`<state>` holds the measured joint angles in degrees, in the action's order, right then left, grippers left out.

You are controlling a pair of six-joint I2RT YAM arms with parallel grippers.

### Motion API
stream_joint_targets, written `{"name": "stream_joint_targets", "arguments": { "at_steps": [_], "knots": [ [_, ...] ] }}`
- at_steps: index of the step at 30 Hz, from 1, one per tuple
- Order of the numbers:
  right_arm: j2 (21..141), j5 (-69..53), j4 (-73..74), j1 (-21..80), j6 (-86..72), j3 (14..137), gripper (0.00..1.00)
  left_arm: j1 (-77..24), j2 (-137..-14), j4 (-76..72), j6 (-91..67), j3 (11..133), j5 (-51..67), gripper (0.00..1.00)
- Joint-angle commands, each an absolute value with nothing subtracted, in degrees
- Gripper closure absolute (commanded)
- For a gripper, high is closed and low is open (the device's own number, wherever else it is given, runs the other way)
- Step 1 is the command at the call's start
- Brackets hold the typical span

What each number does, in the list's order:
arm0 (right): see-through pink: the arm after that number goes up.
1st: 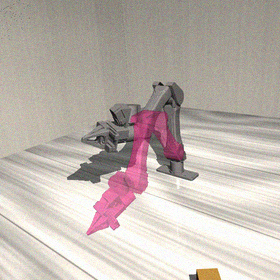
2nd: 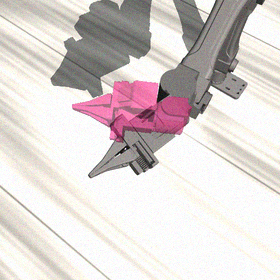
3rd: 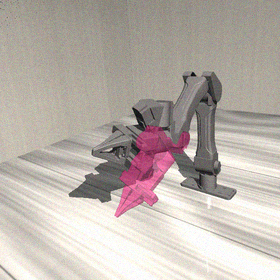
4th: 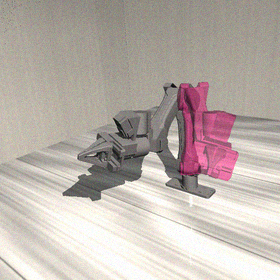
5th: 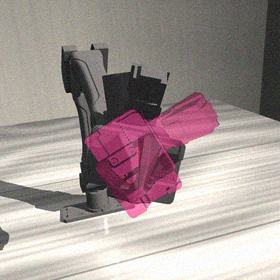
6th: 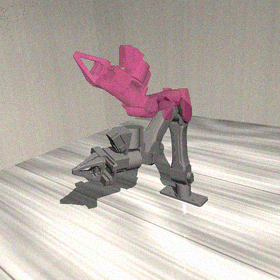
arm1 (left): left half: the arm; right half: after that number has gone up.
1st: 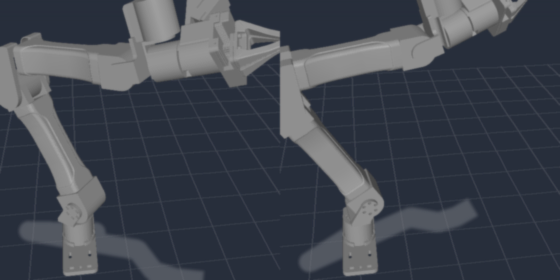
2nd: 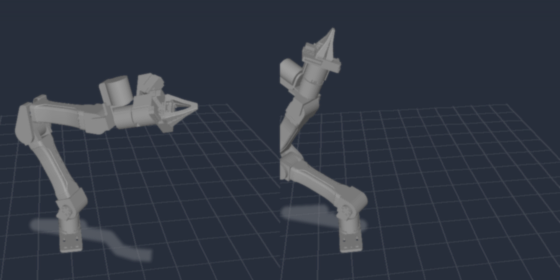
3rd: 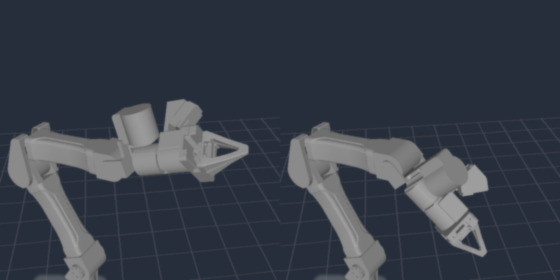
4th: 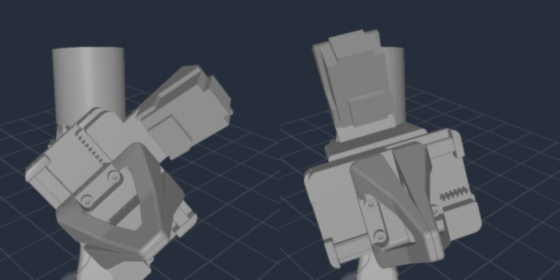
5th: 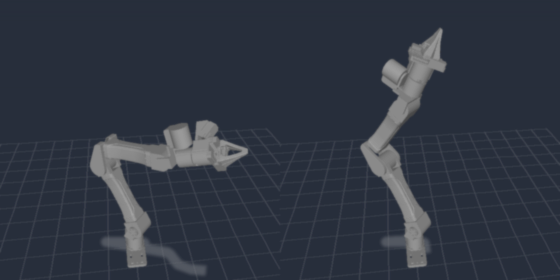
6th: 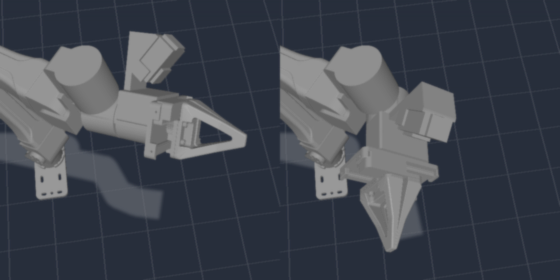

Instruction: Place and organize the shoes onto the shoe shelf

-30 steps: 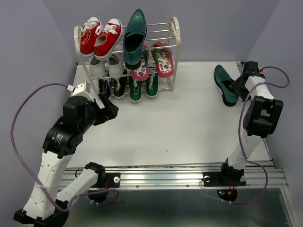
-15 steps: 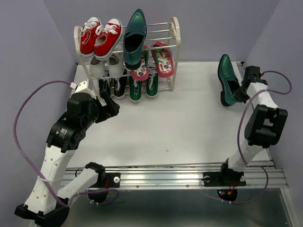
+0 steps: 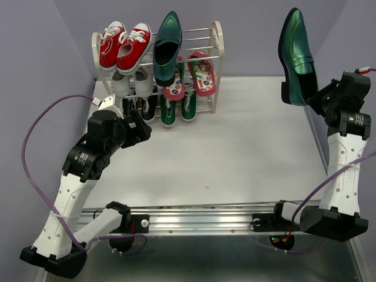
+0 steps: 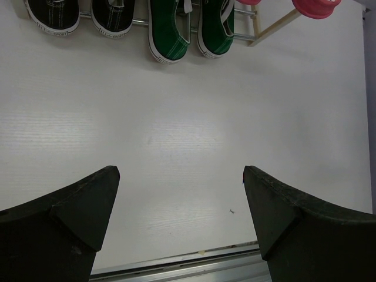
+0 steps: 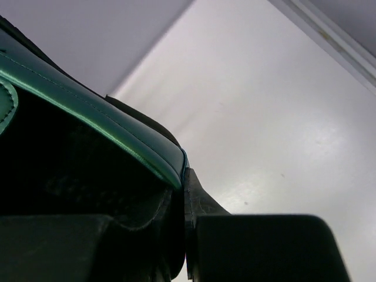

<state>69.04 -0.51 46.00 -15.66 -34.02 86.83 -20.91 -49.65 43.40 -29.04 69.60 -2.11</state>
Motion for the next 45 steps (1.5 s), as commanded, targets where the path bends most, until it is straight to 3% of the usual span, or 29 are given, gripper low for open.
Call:
{"name": "stream_joint_targets", "arguments": {
  "at_steps": [1, 4, 8, 15, 23, 30, 34, 37, 45],
  "knots": [
    [67.23, -13.96, 39.02, -15.64, -39.19, 94.12, 0.99, -21.01, -50.18, 39.99, -26.11, 69.87, -0.97, 0.01],
    [69.95, -14.15, 39.99, -11.88, -40.25, 98.07, 0.99, -21.01, -50.97, 39.29, -25.75, 69.79, -0.97, 0.01],
    [78.28, -4.96, 42.01, 5.65, -39.29, 109.2, 0.99, -21.01, -51.94, 37.97, -25.66, 70.22, -0.97, 0.01],
    [92.79, 2.36, 44.56, 20.63, -41.22, 127.08, 0.99, -20.92, -53.35, 35.07, -26.63, 72.59, -1.58, 0.01],
    [98.43, 8.34, 41.39, 25.39, -46.58, 132.45, 0.99, -20.92, -57.83, 32.26, -26.89, 74.27, -2.02, 0.01],
    [100.45, 25.38, 44.21, 27.95, -54.39, 133.77, 0.99, -20.92, -60.47, 28.39, -27.6, 76.29, -1.67, 0.01],
    [105.88, 27.33, 48.32, 30.75, -57.12, 139.73, 0.99, -20.92, -61.78, 28.04, -27.77, 77.17, -1.93, 0.01],
    [110.81, 29.25, 52.54, 32.95, -58.44, 147.54, 0.96, -21.01, -62.58, 28.13, -28.04, 77.87, -2.98, 0.01],
    [109.69, 39.1, 53.16, 36.12, -61.08, 146.33, 0.91, -20.92, -62.58, 27.86, -27.95, 77.96, -4.13, 0.01]
  ]
}}
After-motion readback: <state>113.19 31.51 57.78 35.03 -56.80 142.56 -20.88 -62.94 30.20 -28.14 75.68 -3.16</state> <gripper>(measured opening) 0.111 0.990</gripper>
